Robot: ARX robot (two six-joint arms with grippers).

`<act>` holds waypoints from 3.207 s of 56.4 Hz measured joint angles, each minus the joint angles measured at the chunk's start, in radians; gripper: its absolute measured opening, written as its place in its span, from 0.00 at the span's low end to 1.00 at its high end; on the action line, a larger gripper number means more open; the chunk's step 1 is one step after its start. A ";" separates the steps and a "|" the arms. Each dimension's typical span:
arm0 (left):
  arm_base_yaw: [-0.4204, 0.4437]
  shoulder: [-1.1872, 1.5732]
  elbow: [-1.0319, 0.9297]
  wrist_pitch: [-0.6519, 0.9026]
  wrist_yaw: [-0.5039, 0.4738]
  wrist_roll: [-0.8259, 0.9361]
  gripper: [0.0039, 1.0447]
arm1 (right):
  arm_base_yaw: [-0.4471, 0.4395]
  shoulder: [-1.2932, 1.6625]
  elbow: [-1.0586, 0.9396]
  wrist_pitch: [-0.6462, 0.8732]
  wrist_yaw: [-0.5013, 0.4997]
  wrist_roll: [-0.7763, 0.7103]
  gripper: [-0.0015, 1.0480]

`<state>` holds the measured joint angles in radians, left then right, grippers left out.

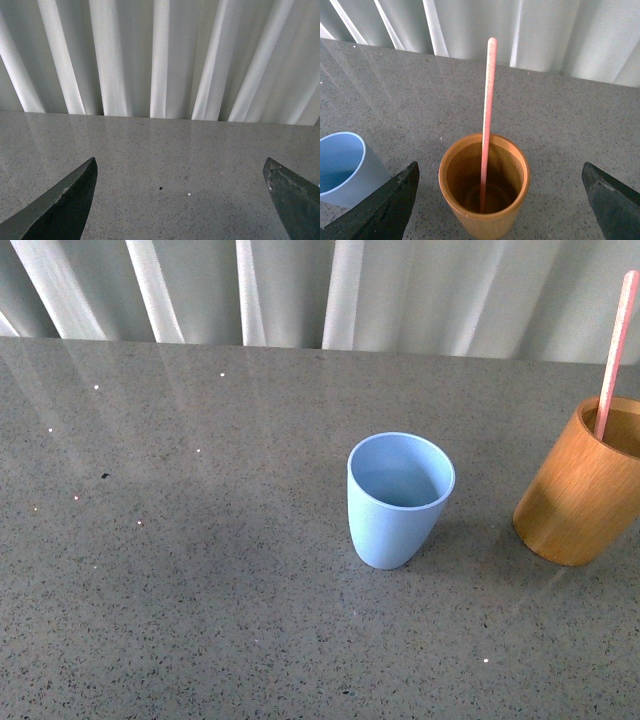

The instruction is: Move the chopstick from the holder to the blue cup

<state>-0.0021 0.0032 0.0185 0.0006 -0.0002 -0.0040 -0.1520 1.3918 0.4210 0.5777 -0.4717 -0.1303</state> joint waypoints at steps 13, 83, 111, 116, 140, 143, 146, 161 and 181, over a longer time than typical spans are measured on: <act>0.000 0.000 0.000 0.000 0.000 0.000 0.94 | 0.025 0.129 0.060 0.066 0.037 0.011 0.90; 0.000 0.000 0.000 0.000 0.000 0.000 0.94 | 0.138 0.391 0.301 0.109 0.138 0.076 0.02; 0.000 0.000 0.000 0.000 0.000 0.000 0.94 | 0.187 0.062 0.335 0.000 0.149 0.118 0.02; 0.000 0.000 0.000 0.000 0.000 0.000 0.94 | 0.228 0.002 0.387 -0.018 0.162 0.105 0.02; 0.000 0.000 0.000 0.000 0.000 0.000 0.94 | 0.523 0.076 0.418 -0.009 0.204 0.070 0.02; 0.000 0.000 0.000 0.000 0.000 0.000 0.94 | 0.537 0.113 0.416 0.011 0.205 0.070 0.02; 0.000 0.000 0.000 0.000 0.000 0.000 0.94 | 0.547 0.134 0.416 0.024 0.217 0.071 0.02; 0.000 0.000 0.000 0.000 0.000 0.000 0.94 | 0.584 0.209 0.416 0.053 0.217 0.080 0.02; 0.000 0.000 0.000 0.000 0.000 0.000 0.94 | 0.605 0.313 0.416 0.124 0.228 0.103 0.02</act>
<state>-0.0021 0.0032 0.0185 0.0006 -0.0002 -0.0040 0.4534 1.7050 0.8368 0.7017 -0.2440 -0.0273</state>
